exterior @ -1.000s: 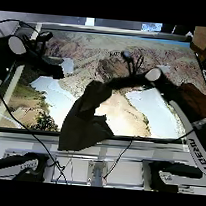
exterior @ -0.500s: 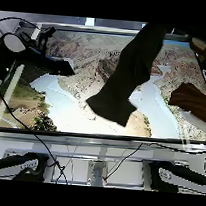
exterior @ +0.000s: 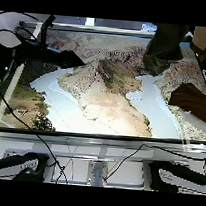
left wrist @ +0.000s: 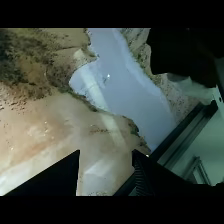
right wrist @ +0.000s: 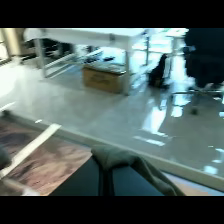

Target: Fold the shirts.

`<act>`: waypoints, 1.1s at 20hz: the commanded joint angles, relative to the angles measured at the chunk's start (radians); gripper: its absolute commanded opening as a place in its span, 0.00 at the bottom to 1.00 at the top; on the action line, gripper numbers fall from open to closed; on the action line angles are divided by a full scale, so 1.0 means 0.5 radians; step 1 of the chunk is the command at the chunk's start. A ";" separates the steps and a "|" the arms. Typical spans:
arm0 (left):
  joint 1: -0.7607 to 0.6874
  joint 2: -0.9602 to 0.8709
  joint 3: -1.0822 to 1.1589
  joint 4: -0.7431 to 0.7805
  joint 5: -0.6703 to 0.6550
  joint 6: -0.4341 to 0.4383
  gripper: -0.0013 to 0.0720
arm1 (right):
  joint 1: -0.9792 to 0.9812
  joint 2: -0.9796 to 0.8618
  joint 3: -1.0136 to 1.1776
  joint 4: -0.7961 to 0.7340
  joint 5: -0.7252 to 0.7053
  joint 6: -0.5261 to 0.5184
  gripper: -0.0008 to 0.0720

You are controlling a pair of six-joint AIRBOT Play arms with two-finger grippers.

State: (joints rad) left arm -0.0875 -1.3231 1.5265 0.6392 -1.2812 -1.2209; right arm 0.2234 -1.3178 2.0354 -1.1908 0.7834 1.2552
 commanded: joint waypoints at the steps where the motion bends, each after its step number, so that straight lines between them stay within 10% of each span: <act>1: 0.002 0.000 0.154 -0.060 -0.005 0.087 0.49 | 0.461 -0.084 -0.072 -0.048 0.028 0.011 0.04; 5: 0.002 0.000 0.468 0.679 -0.127 0.005 0.49 | 0.996 -0.230 -0.151 -0.093 0.066 -0.005 0.05; 8: 0.002 0.000 0.625 1.318 -0.171 -0.178 0.49 | 1.201 -0.245 -0.149 -0.536 0.017 -0.069 0.56; 14: 0.001 -0.001 0.688 1.697 -0.264 -0.266 0.51 | 0.887 -0.200 -0.150 -1.475 0.287 0.452 0.56; 17: 0.002 -0.002 0.652 1.466 -0.259 -0.212 0.78 | 0.366 -0.200 -0.217 -1.260 0.595 0.472 0.56; 22: 0.002 -0.002 0.341 1.440 -0.242 -0.174 0.78 | -0.562 -0.209 -0.659 -0.109 1.102 0.124 0.44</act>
State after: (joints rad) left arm -0.0875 -1.3231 1.7725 1.3705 -1.4075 -1.3186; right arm 0.1703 -1.4189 1.8126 -1.5738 1.1625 1.4033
